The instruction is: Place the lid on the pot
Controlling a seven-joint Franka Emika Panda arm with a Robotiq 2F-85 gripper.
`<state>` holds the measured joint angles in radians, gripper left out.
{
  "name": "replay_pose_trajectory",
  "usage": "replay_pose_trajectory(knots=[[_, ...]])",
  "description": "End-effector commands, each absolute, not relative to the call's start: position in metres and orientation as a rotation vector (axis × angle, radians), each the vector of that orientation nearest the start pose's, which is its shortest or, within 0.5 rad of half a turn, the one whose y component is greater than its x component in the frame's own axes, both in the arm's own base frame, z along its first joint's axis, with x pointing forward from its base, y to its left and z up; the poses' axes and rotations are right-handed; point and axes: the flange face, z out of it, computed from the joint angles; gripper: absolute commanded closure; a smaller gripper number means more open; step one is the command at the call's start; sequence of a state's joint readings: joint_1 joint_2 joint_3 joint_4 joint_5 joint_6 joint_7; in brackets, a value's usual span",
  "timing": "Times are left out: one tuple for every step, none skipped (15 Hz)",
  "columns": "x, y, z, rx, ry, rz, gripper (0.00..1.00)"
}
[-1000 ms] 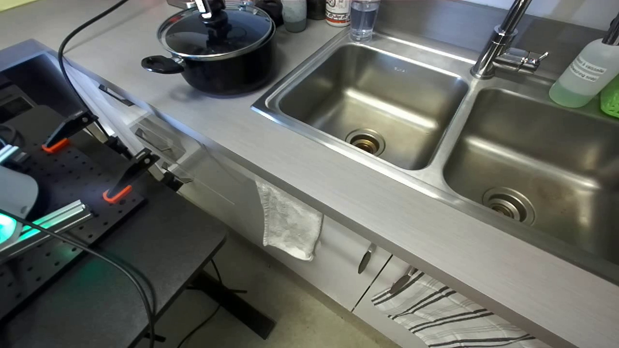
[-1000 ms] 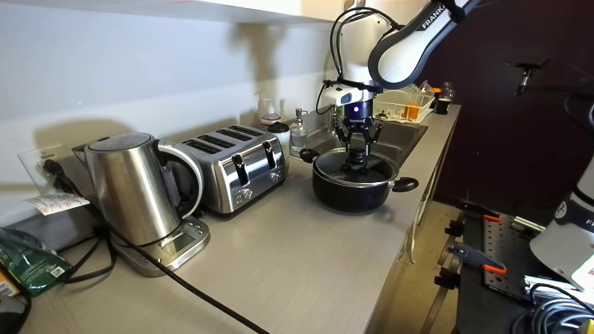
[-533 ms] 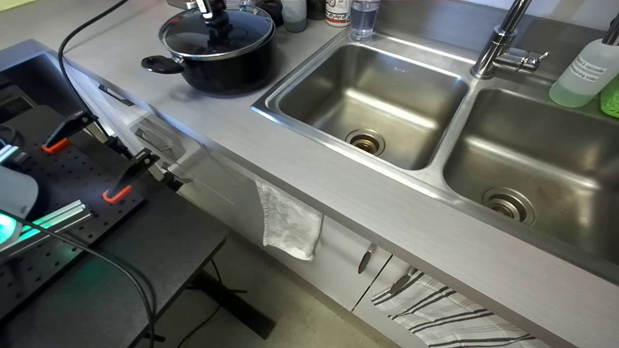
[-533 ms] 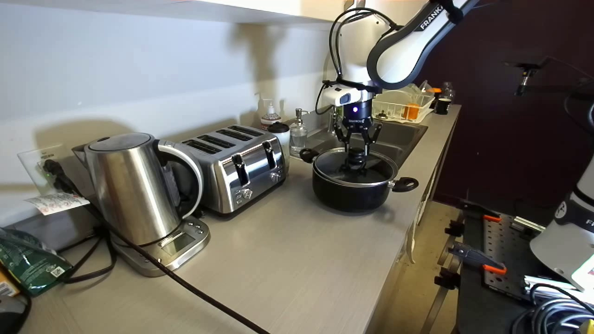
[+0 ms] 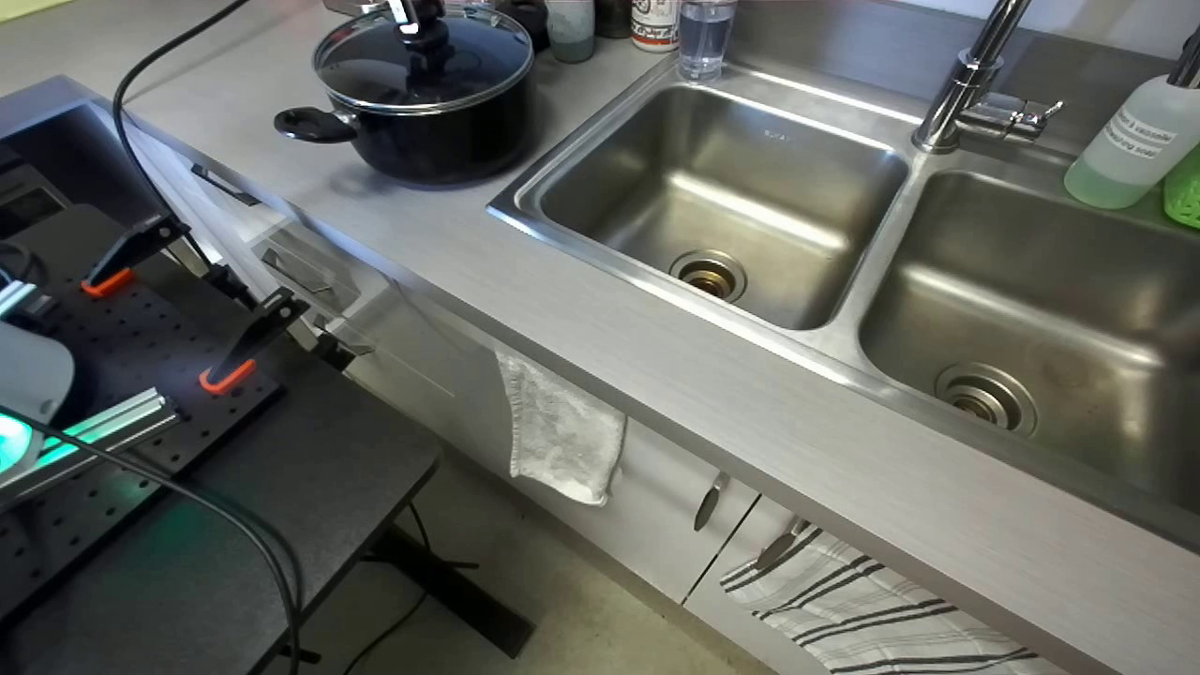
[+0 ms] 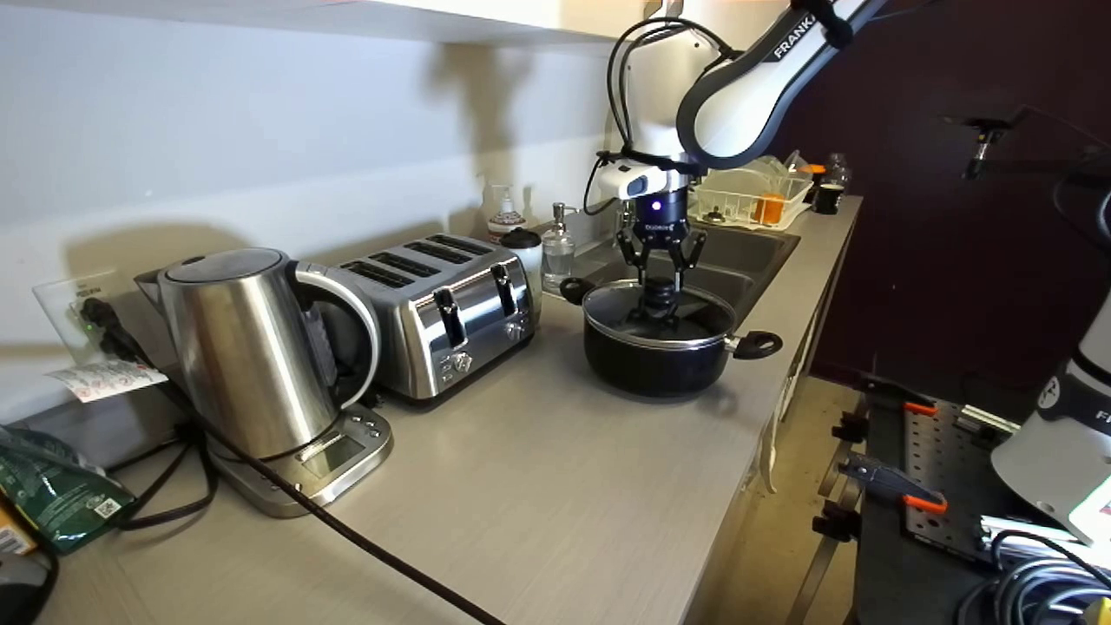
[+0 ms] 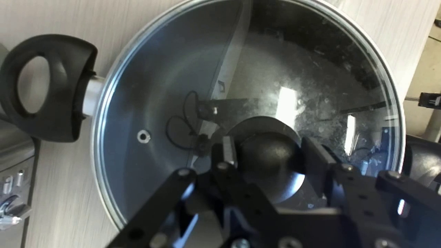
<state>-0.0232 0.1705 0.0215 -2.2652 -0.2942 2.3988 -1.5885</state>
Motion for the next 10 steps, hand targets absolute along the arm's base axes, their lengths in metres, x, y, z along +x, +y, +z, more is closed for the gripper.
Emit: replay_pose_trajectory(knots=[[0.5400,0.0019,0.2867,1.892,2.363,-0.231,0.75],[0.5413,0.0012,0.2868,1.891,2.363,-0.230,0.75],[0.5412,0.0004,0.2876,1.890,2.363,-0.231,0.75],[0.5414,-0.0007,0.2881,1.889,2.363,-0.230,0.75],[0.5415,-0.0008,0.2885,1.888,2.362,-0.230,0.75],[0.5416,-0.0013,0.2891,1.888,2.360,-0.228,0.75],[0.5418,-0.0014,0.2907,1.887,2.356,-0.224,0.75],[0.5420,-0.0021,0.2916,1.886,2.353,-0.223,0.75],[0.5425,-0.0011,0.2917,1.884,2.349,-0.222,0.75],[0.5426,-0.0006,0.2922,1.880,2.347,-0.222,0.75]])
